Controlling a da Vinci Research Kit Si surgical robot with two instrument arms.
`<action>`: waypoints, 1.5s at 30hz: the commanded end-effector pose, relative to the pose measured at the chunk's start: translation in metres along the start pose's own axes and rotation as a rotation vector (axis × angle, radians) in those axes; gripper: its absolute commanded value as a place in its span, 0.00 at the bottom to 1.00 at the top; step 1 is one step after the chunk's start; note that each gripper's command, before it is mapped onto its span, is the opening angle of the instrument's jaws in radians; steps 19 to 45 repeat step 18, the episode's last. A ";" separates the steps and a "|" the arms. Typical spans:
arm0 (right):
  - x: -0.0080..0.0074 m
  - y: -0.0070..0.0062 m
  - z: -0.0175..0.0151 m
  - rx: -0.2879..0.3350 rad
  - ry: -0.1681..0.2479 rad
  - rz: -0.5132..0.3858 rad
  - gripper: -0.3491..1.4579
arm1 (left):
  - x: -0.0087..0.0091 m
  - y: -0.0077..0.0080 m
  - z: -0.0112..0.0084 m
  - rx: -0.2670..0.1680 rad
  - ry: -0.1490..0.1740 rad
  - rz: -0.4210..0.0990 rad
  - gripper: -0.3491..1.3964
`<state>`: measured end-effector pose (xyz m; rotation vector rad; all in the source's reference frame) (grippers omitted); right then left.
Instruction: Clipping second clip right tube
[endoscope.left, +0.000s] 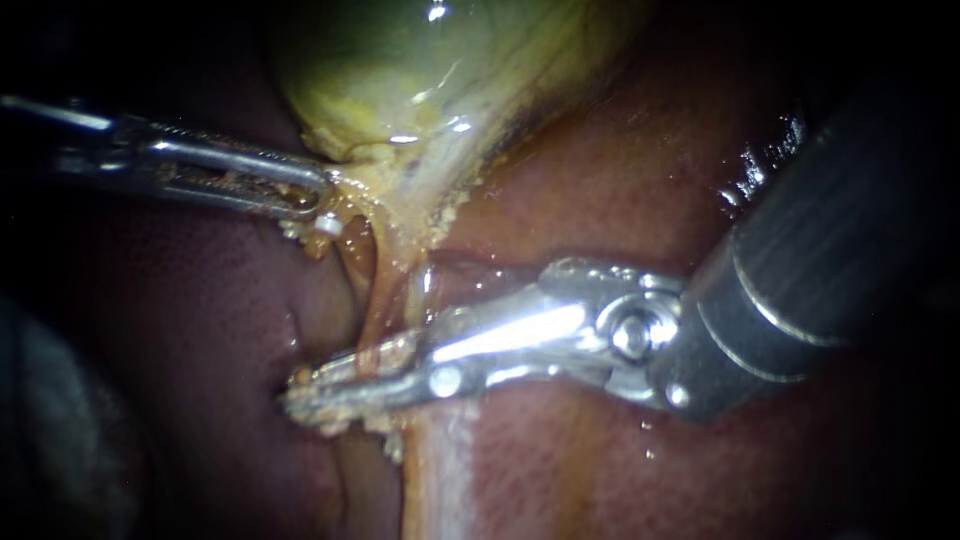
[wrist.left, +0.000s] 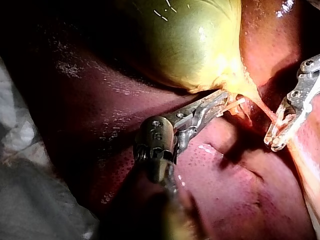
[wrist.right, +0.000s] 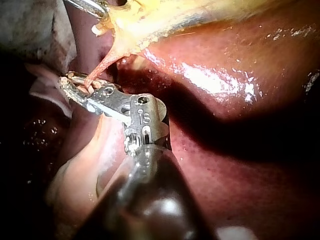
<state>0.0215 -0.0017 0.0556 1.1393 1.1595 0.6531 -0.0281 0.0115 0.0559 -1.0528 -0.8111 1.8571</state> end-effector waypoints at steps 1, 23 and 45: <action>0.0001 -0.0001 0.0000 0.001 0.000 0.008 0.00 | 0.0000 0.0000 0.0000 0.000 0.000 0.000 0.00; -0.0006 0.0001 -0.0001 0.001 -0.004 0.022 0.00 | -0.0001 -0.0001 -0.0001 0.008 -0.009 0.001 0.00; -0.0006 0.0001 -0.0001 0.001 -0.004 0.022 0.00 | -0.0001 -0.0001 -0.0001 0.008 -0.009 0.001 0.00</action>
